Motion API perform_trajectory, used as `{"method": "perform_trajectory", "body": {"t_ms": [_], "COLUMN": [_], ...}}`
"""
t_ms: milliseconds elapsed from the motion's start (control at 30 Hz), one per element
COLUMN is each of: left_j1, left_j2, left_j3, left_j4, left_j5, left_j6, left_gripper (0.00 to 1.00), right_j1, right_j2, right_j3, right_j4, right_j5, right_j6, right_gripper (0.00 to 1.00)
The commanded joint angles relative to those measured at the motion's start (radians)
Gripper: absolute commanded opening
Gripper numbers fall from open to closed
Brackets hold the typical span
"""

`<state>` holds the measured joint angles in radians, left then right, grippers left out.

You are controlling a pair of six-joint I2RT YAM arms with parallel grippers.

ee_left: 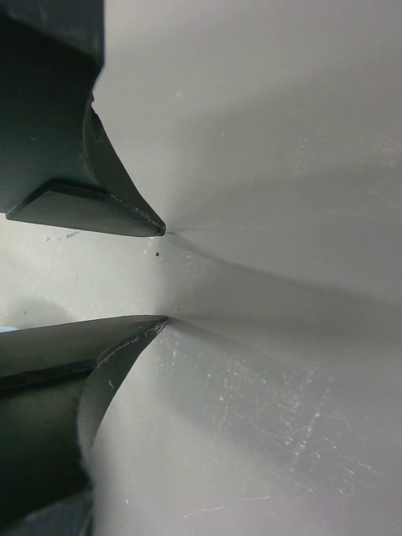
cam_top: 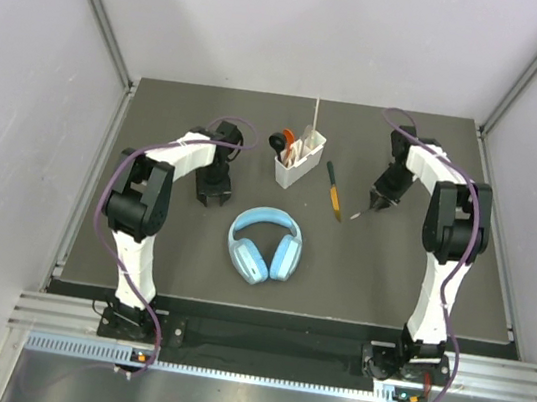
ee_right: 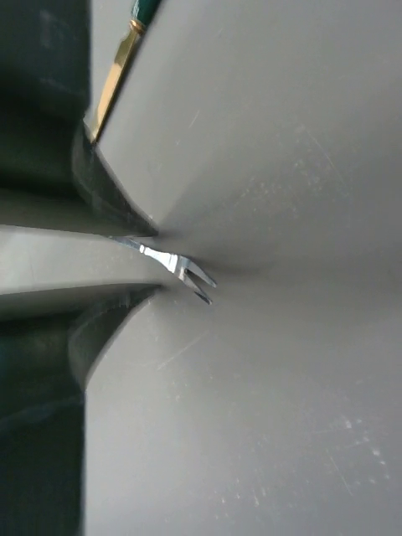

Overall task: Sort the eating utensils into containers
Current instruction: Pick up the knife at the center of the board.

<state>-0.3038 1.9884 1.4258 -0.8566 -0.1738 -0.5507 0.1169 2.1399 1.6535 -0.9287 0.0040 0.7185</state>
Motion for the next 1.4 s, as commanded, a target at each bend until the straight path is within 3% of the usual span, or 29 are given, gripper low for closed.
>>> {"method": "perform_trajectory", "body": {"t_ms": [0,67,167,533,600,633,967,1167,1367], "left_j1": [-0.001,-0.001,-0.001,-0.001,-0.001,-0.001,-0.001,-0.001,-0.001], "left_j2": [0.035,0.036,0.038,0.035,0.032,0.027,0.021,0.033,0.049], "left_j3": [-0.001,-0.007,-0.011,-0.014,-0.022,-0.03,-0.045,-0.03,0.001], "left_j4": [0.007,0.008,0.013,0.021,0.027,0.028,0.033,0.03,0.018], "left_j5": [-0.009,-0.009,-0.006,0.0,0.002,0.002,0.002,0.008,0.007], "left_j6": [-0.003,-0.003,-0.005,-0.014,-0.015,-0.015,-0.023,-0.018,-0.009], "left_gripper": [0.48,0.48,0.48,0.48,0.48,0.48,0.48,0.48,0.48], "right_j1": [-0.008,-0.008,-0.006,0.0,0.003,0.003,0.02,0.07,0.128], "right_j2": [0.049,0.041,0.049,0.129,0.136,0.144,0.009,-0.089,-0.083], "right_j3": [0.008,-0.018,-0.029,0.015,0.025,0.029,0.0,0.078,0.224], "right_j4": [-0.016,-0.006,-0.012,-0.07,-0.071,-0.076,-0.021,-0.01,-0.033], "right_j5": [0.048,0.051,0.039,0.042,0.04,0.04,0.037,0.025,0.001], "right_j6": [-0.002,-0.001,-0.005,-0.085,-0.093,-0.099,-0.183,-0.289,-0.367], "right_gripper": [0.14,0.05,0.02,0.23,0.02,0.0,0.0,0.0,0.0]}}
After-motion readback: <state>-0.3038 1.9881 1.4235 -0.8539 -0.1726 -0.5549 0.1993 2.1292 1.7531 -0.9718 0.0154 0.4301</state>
